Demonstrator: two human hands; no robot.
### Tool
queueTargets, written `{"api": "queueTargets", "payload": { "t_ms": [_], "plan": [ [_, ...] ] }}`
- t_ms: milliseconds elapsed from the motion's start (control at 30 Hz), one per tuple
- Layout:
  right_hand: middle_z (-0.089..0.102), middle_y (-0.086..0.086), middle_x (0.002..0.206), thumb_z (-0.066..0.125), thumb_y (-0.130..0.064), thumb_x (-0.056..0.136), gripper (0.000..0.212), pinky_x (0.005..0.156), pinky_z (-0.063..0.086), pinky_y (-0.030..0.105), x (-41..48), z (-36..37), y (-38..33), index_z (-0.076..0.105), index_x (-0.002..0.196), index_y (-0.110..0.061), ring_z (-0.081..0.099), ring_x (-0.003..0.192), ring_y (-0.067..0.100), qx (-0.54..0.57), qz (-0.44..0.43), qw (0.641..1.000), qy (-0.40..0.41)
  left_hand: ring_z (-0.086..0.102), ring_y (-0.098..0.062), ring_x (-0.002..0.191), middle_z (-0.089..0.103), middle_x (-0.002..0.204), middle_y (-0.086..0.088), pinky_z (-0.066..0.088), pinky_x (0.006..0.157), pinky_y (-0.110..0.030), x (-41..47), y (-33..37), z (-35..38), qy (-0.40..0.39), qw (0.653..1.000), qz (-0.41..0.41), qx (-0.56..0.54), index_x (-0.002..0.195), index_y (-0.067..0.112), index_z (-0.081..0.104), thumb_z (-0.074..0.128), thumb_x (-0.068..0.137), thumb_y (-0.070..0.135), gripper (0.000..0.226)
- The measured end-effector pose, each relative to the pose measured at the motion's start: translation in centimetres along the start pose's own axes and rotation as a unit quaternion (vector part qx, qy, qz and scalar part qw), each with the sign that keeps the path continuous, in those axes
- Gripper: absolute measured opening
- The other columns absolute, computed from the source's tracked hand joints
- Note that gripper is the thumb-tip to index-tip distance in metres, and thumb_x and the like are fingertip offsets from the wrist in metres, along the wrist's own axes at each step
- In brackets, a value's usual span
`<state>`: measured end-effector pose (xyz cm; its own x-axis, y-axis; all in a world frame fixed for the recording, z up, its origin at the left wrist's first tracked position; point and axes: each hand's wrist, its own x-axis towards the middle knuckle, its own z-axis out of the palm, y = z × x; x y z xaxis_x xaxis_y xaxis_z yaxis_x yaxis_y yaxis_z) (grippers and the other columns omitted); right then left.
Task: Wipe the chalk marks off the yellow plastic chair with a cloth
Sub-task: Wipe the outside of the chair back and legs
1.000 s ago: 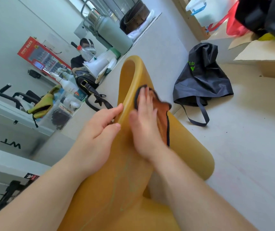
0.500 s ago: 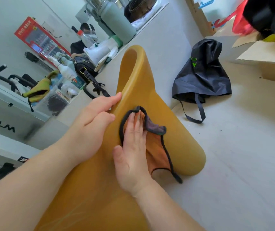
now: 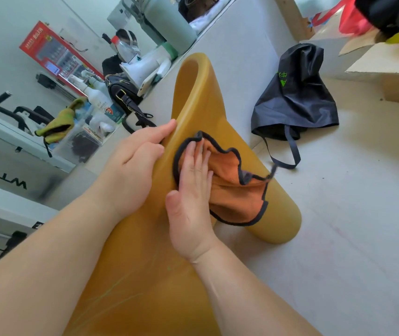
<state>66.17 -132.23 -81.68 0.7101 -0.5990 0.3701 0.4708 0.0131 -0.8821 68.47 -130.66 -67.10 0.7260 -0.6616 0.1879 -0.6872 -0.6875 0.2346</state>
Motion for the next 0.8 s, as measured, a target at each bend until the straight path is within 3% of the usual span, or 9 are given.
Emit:
{"api": "queueTargets", "payload": {
  "t_ms": [67,167,233,300,367,467,600,733,800],
  "plan": [
    [-0.024,-0.013,0.166,0.003,-0.092,0.081,0.095,0.124,-0.015,0.037,-1.2,0.2,2.5,-0.013,0.156,-0.034,-0.025,0.154,0.011,-0.006,0.054,0.998,0.011,0.041,0.022,0.115,0.053,0.132,0.024,0.029,0.092,0.003,-0.5,0.1,0.1,0.009,1.0,-0.009,-0.006,0.139,0.034,0.057,0.029,0.088,0.031,0.059],
    [-0.018,-0.021,0.16,0.019,-0.072,0.088,0.072,0.128,-0.004,0.043,-3.4,-0.1,5.2,-0.012,0.146,-0.043,-0.018,0.15,0.002,0.08,0.23,0.97,-0.007,0.048,0.016,0.108,0.06,0.123,0.02,0.036,0.086,-0.003,-0.7,-0.1,0.1,0.048,0.999,-0.011,-0.007,0.132,0.033,0.064,0.029,0.088,0.031,0.056],
    [-0.018,-0.026,0.158,0.018,-0.079,0.081,0.076,0.128,-0.003,0.042,-4.4,-0.2,5.3,-0.013,0.142,-0.046,-0.017,0.151,0.0,0.121,0.276,0.953,-0.013,0.053,0.01,0.103,0.064,0.117,0.017,0.041,0.085,-0.013,-0.8,-0.1,0.0,0.058,0.998,0.012,0.008,0.128,0.029,0.068,0.03,0.088,0.03,0.054],
    [-0.021,-0.026,0.158,0.011,-0.096,0.072,0.091,0.128,-0.008,0.04,-4.5,0.2,3.8,-0.014,0.143,-0.045,-0.02,0.152,0.004,0.109,0.252,0.962,-0.008,0.056,0.002,0.103,0.067,0.119,0.012,0.044,0.088,-0.023,-0.9,-0.1,0.0,0.068,0.997,0.028,0.021,0.126,0.025,0.069,0.032,0.088,0.031,0.054],
    [-0.026,-0.026,0.158,0.002,-0.104,0.063,0.105,0.124,-0.014,0.036,-4.2,0.7,1.6,-0.016,0.147,-0.044,-0.026,0.152,0.009,0.081,0.185,0.979,-0.011,0.055,-0.001,0.107,0.068,0.122,0.006,0.042,0.09,-0.014,-1.0,0.1,0.0,0.077,0.995,0.042,0.046,0.127,0.021,0.069,0.034,0.088,0.029,0.054],
    [-0.029,-0.023,0.163,-0.003,-0.101,0.066,0.106,0.12,-0.02,0.034,-3.3,1.0,-1.9,-0.015,0.154,-0.042,-0.032,0.15,0.007,0.067,0.085,0.994,-0.019,0.05,-0.005,0.123,0.063,0.135,0.001,0.032,0.097,-0.006,-1.9,0.2,-0.4,0.042,0.988,0.076,0.125,0.137,0.018,0.061,0.035,0.093,0.028,0.053],
    [-0.02,-0.016,0.168,0.0,-0.092,0.08,0.097,0.122,-0.017,0.04,-2.6,1.4,-0.8,-0.011,0.158,-0.036,-0.025,0.153,0.006,0.019,0.051,0.998,0.013,0.042,0.012,0.127,0.053,0.141,0.017,0.026,0.1,0.0,-4.4,-0.9,-2.3,-0.008,0.991,0.076,0.113,0.142,0.027,0.055,0.034,0.095,0.03,0.052],
    [-0.012,-0.012,0.168,0.018,-0.074,0.08,0.092,0.126,-0.006,0.035,-4.0,0.7,3.1,-0.008,0.158,-0.033,-0.012,0.156,0.011,0.087,0.251,0.964,0.029,0.038,0.012,0.132,0.043,0.147,0.027,0.028,0.103,-0.01,-6.7,-2.2,-2.5,-0.052,0.989,0.054,0.124,0.152,0.043,0.034,0.035,0.095,0.035,0.058],
    [-0.009,-0.014,0.168,0.024,-0.074,0.085,0.094,0.126,-0.005,0.031,-4.3,0.2,3.4,-0.007,0.16,-0.027,-0.01,0.155,0.008,0.157,0.322,0.933,0.025,0.029,0.02,0.134,0.035,0.15,0.035,0.022,0.103,0.0,-7.2,-2.4,-2.1,-0.064,0.992,0.045,0.096,0.154,0.046,0.028,0.035,0.094,0.034,0.061]
  ]
}}
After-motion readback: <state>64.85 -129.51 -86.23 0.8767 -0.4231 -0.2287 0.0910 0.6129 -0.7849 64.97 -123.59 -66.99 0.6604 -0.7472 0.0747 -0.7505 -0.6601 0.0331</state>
